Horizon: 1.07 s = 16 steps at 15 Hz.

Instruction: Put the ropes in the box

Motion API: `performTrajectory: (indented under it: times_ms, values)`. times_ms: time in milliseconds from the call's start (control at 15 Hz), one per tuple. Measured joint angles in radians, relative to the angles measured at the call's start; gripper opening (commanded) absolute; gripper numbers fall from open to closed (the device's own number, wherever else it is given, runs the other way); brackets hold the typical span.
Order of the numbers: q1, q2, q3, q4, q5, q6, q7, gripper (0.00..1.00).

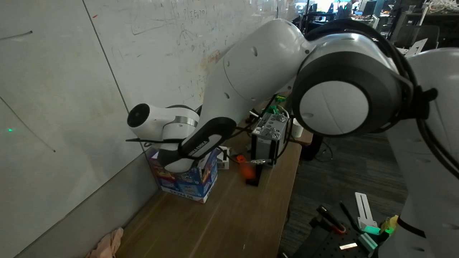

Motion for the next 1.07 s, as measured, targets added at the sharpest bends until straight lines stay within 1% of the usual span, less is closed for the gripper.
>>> performTrajectory:
  times_ms: [467, 600, 733, 867, 1000, 1067]
  values:
    - [0.001, 0.000, 0.001, 0.000, -0.084, -0.002, 0.077, 1.00]
    - [-0.006, 0.000, 0.015, -0.001, -0.073, -0.013, 0.071, 1.00]
    - [-0.040, -0.005, 0.066, -0.007, 0.018, -0.023, -0.004, 1.00]
    - [-0.081, -0.029, 0.121, -0.017, 0.144, -0.023, -0.111, 1.00]
    - [-0.111, -0.083, 0.154, -0.036, 0.274, -0.032, -0.207, 1.00]
    - [-0.120, -0.122, 0.159, -0.053, 0.323, -0.044, -0.235, 1.00]
